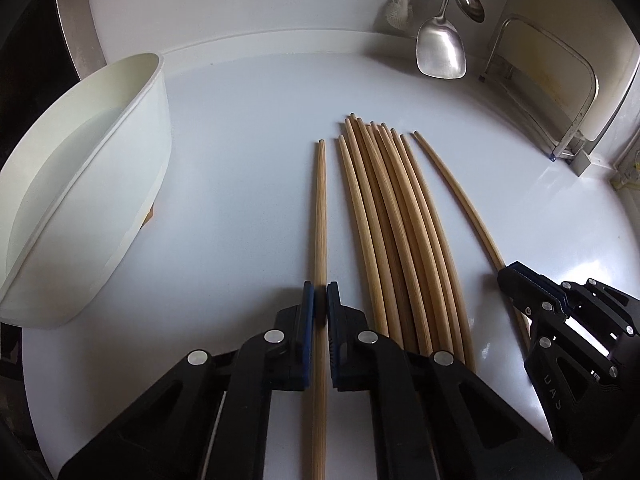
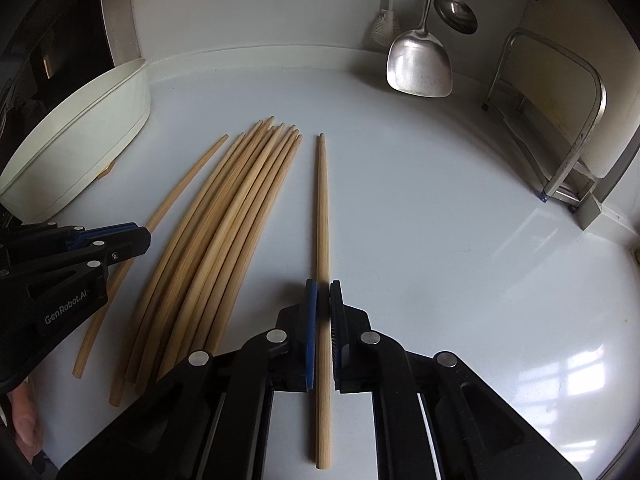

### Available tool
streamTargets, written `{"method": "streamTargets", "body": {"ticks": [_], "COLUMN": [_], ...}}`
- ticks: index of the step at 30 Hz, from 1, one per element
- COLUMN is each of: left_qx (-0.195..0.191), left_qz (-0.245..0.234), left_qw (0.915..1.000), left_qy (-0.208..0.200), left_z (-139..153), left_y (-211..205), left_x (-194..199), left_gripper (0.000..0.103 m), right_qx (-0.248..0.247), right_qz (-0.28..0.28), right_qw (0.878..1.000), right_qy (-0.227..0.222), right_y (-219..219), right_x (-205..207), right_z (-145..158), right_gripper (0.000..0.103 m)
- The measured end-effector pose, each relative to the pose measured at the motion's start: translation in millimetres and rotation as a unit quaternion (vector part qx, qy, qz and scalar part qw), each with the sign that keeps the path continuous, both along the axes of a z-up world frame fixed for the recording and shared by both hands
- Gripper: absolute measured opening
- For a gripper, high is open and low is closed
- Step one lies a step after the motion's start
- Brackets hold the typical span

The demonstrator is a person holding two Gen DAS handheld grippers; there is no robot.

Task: Organize utensils
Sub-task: 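Carry the held chopsticks over the white bowl with both tools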

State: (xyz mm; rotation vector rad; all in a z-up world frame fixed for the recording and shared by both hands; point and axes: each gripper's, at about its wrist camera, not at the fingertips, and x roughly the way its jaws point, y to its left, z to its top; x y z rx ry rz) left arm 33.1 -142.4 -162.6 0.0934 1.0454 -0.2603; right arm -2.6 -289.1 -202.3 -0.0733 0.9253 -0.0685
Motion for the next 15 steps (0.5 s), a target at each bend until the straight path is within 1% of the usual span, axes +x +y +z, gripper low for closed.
{"method": "streamTargets", "body": {"ticks": [3, 7, 9, 11, 15], "left_qx": [0.009, -0.011, -0.023, -0.027, -0.018], "left_qz": [-0.003, -0.011, -0.018, -0.023, -0.02], "left_qw": [0.9999, 0.9998, 0.9996, 0.9993, 0.9991], "left_qy": [-0.012, -0.009, -0.006, -0.009, -0.032], "left_z": [12, 36, 51, 70, 107], "left_y": [0, 1, 7, 16, 50], "left_x": [-1, -1, -2, -4, -2], "left_gripper": [0.007, 0.007, 0.007, 0.007, 0.007], "right_qx": [0.019, 0.016, 0.023, 0.028, 0.027], "right_qz": [-0.016, -0.028, -0.032, -0.032, -0.019], "right_qw": [1.0, 0.999, 0.999, 0.999, 0.999], "right_qy": [-0.001, -0.012, -0.016, -0.021, -0.034], "right_y": [-4, 1, 5, 13, 42], "right_x": [-4, -11, -13, -15, -12], "right_z": [10, 34, 47, 62, 94], "right_gripper": [0.006, 0.006, 0.006, 0.006, 0.006]}}
